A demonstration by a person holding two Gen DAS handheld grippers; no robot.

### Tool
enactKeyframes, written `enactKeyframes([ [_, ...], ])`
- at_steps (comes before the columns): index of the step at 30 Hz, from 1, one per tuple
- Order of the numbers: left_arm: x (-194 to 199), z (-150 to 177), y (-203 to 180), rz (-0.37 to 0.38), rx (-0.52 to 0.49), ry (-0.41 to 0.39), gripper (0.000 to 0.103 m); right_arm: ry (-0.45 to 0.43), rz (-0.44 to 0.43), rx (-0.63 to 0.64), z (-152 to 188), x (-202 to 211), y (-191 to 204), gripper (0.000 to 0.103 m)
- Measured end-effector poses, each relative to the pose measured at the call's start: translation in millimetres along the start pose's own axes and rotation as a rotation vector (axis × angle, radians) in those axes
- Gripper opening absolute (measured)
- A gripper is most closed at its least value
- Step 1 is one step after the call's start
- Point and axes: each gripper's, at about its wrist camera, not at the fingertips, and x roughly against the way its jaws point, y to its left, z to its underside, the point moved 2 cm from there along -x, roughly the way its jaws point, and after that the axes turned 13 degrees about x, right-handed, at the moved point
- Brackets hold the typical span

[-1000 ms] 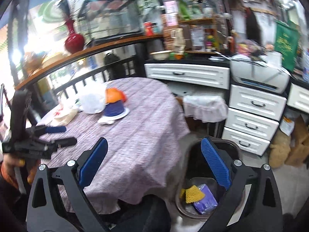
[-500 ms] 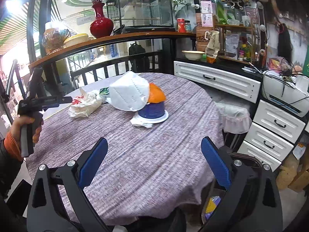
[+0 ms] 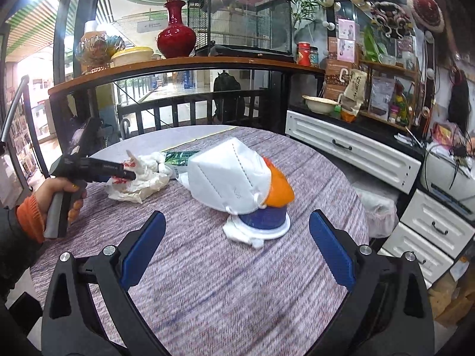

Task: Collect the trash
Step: 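Grasp the white red-printed plastic bag with the left tool while the right tool grasps the white mask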

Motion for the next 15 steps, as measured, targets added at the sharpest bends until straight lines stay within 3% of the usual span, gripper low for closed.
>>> enactKeyframes([
  [3,4.6,2.0,0.9,0.002,-0.002,-0.003,0.03,0.0,0.015,0.032,-15.4,-22.2,2.0,0.096],
  [4,6.5,2.0,1.5,0.01,0.0,-0.003,0.027,0.004,0.021,0.044,-20.6,-30.9,2.9,0.096],
  [9,27.9,7.5,4.8,0.041,0.005,-0.044,0.023,0.031,0.062,0.112,-38.4,-70.3,5.9,0.095],
  [15,49.5,22.1,2.6,0.095,-0.027,-0.073,0.022,0.092,0.096,0.167,-41.5,-107.3,3.7,0.072],
])
